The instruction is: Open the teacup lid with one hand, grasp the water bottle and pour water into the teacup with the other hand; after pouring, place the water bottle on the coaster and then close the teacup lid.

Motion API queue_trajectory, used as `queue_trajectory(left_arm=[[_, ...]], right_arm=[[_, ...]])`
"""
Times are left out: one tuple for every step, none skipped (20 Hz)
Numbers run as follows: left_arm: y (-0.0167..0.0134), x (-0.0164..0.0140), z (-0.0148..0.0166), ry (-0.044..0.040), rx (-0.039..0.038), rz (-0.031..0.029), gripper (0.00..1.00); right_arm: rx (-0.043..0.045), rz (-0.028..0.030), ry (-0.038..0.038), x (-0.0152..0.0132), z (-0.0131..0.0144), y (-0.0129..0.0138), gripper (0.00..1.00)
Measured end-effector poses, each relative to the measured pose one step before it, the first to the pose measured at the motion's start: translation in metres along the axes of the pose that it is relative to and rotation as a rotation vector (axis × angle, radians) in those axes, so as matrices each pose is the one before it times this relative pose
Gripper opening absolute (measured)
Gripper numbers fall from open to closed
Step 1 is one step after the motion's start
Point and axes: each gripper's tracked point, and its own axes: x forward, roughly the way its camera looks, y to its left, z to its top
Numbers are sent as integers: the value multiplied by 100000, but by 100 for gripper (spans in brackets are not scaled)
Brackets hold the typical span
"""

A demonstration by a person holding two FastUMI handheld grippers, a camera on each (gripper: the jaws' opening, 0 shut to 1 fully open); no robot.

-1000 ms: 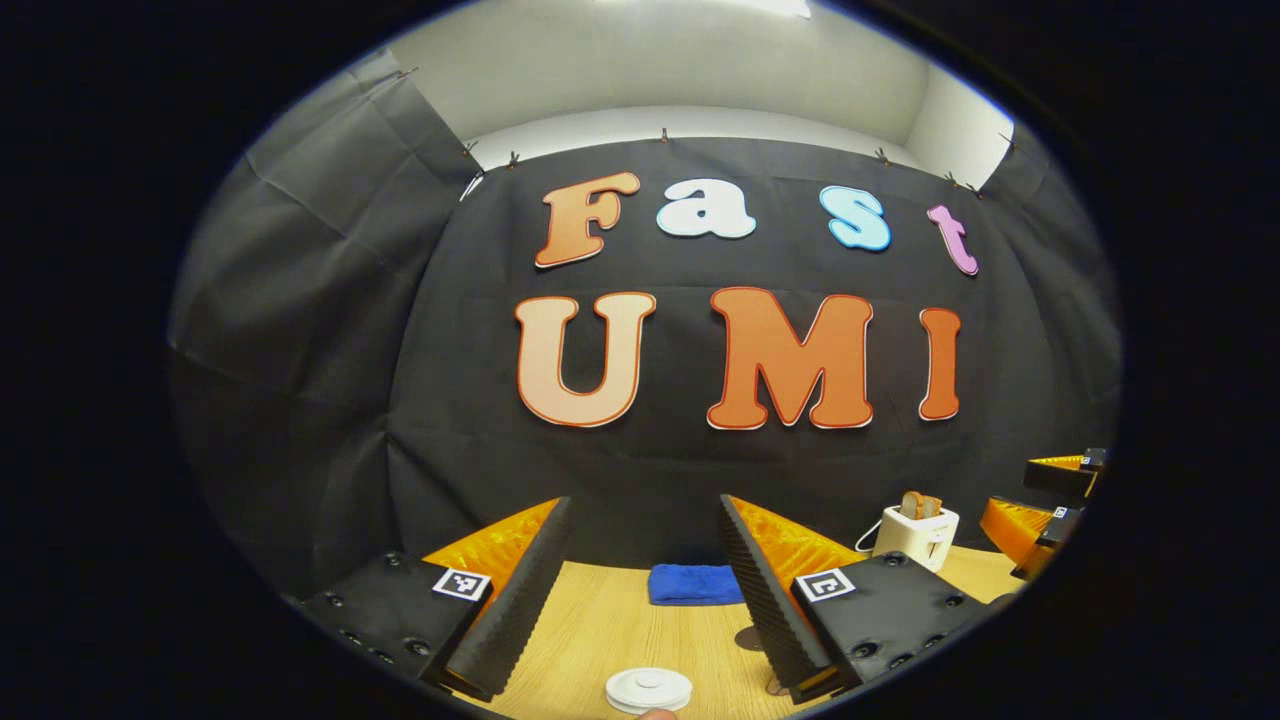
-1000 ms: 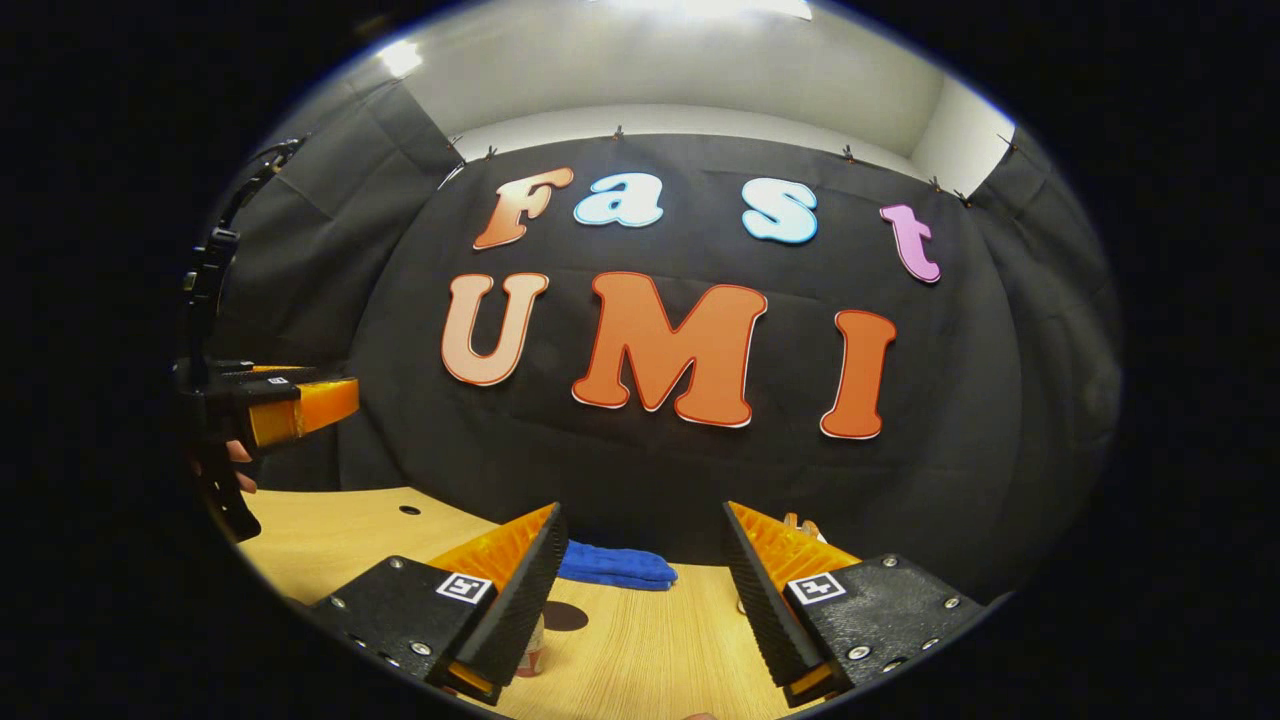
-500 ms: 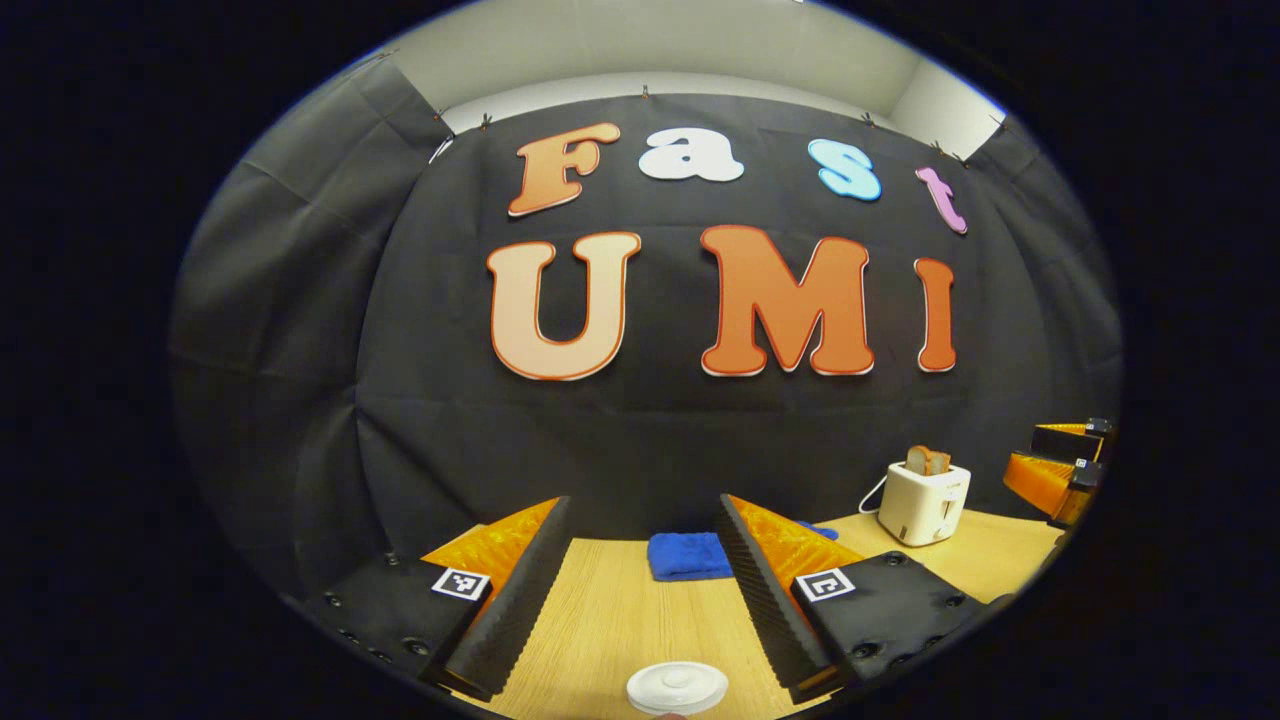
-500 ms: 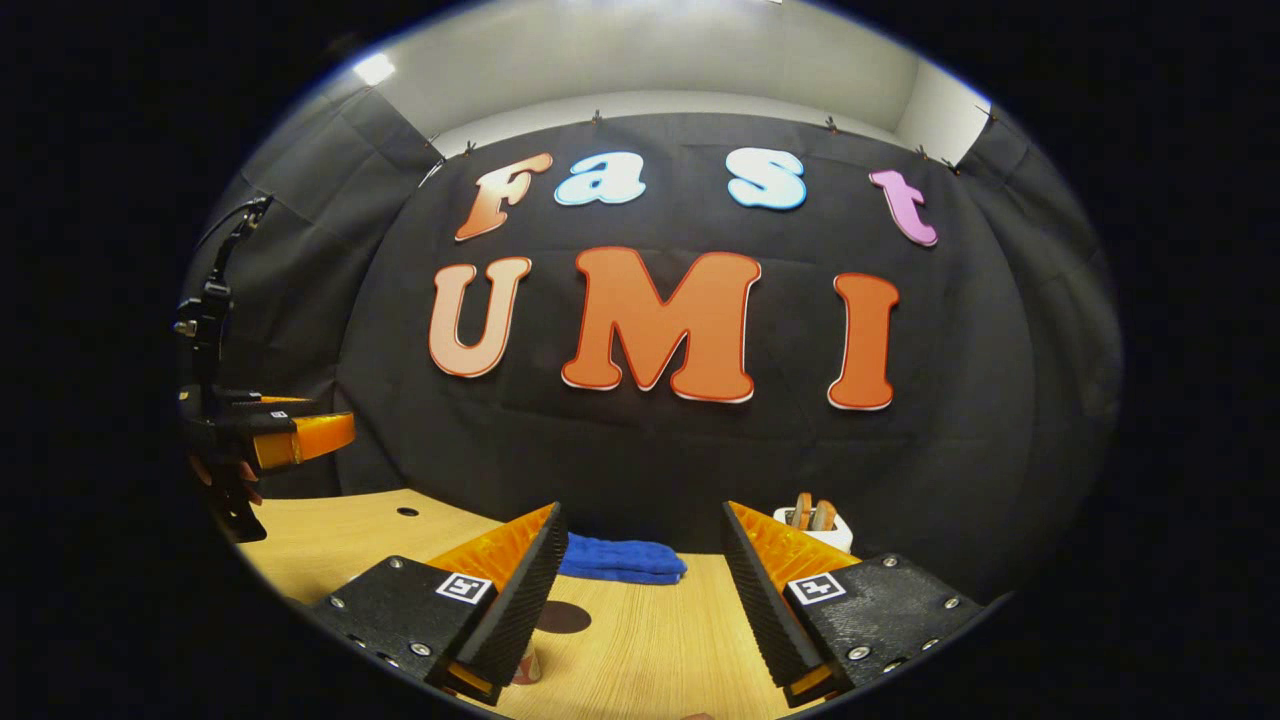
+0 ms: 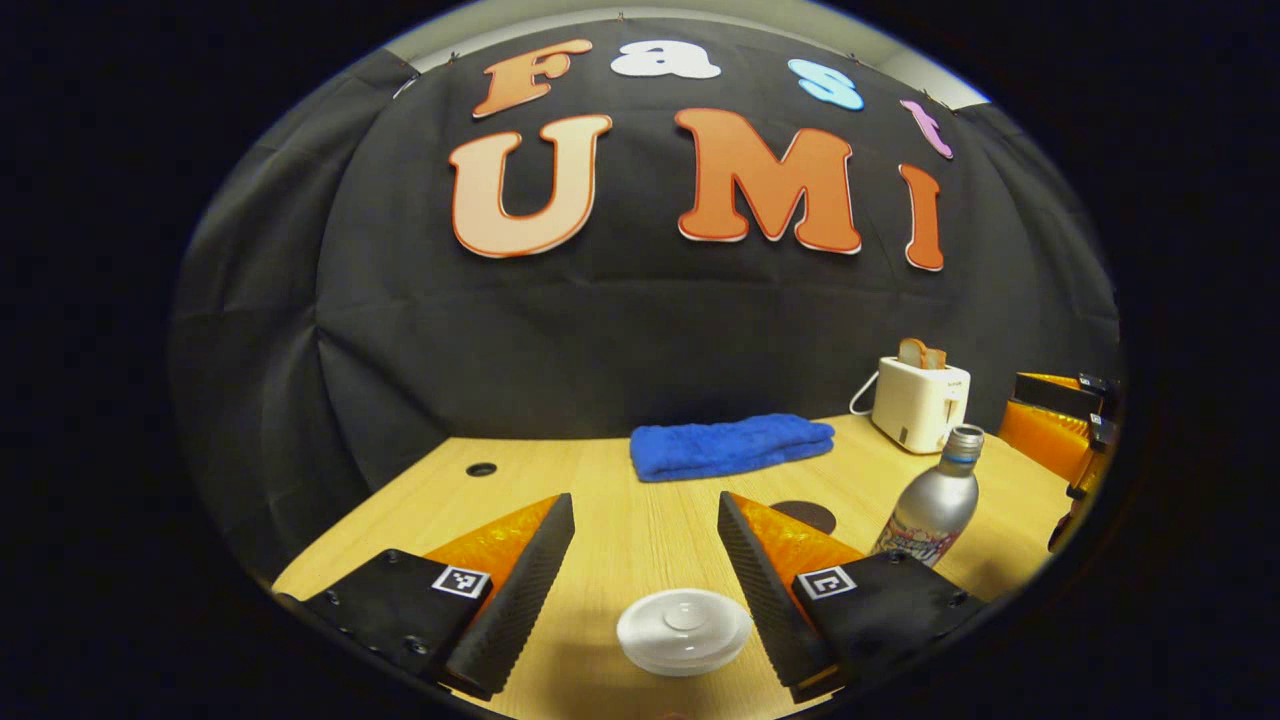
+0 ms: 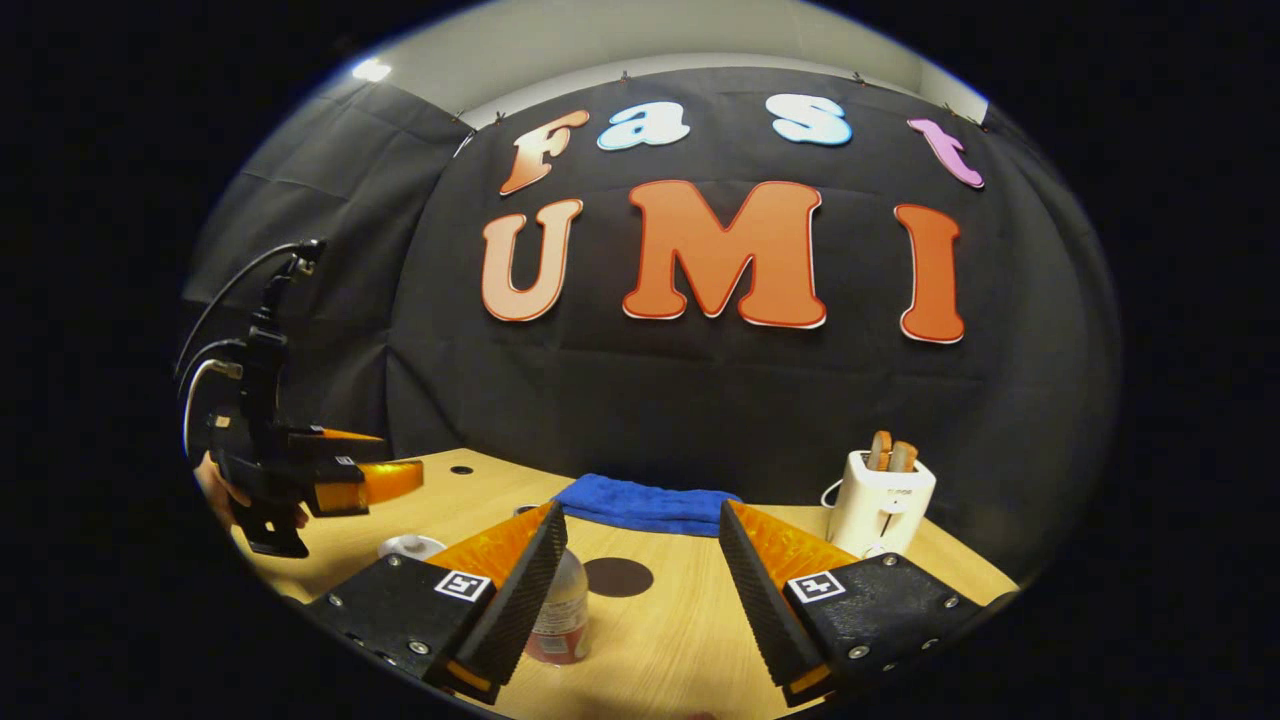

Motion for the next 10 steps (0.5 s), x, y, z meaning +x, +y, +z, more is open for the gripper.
queue_trajectory(left_arm=[[-368, 211, -869, 2491, -329, -873, 96], [-443, 285, -970, 2155, 4, -893, 96], [-88, 87, -1102, 2402, 175, 175, 94], [-74, 63, -917, 2184, 419, 421, 96], [-22, 106, -507, 1276, -23, 266, 96], [69, -5, -593, 1249, 21, -1, 96], [50, 44, -484, 836, 483, 223, 96], [-28, 124, -575, 1110, 1414, 500, 96], [-60, 101, -592, 1267, 1785, 650, 96], [-22, 193, -338, 955, 925, 120, 95]], right_arm=[[-260, 1949, 174, -84, -161, 532, 92], [-1010, 1359, 525, -81, -293, 389, 92], [-853, 1146, 828, -88, -373, 376, 92], [-567, 669, 1485, 24, -657, 349, 92], [121, 1065, 1550, 9, -612, 392, 92], [430, 872, 1436, 109, -588, 333, 92], [446, 989, 1273, 74, -483, 345, 92], [163, 405, 1075, 159, -442, 285, 92], [-215, 601, 718, 109, -302, 234, 92], [-255, 298, 846, 137, -342, 122, 92]])
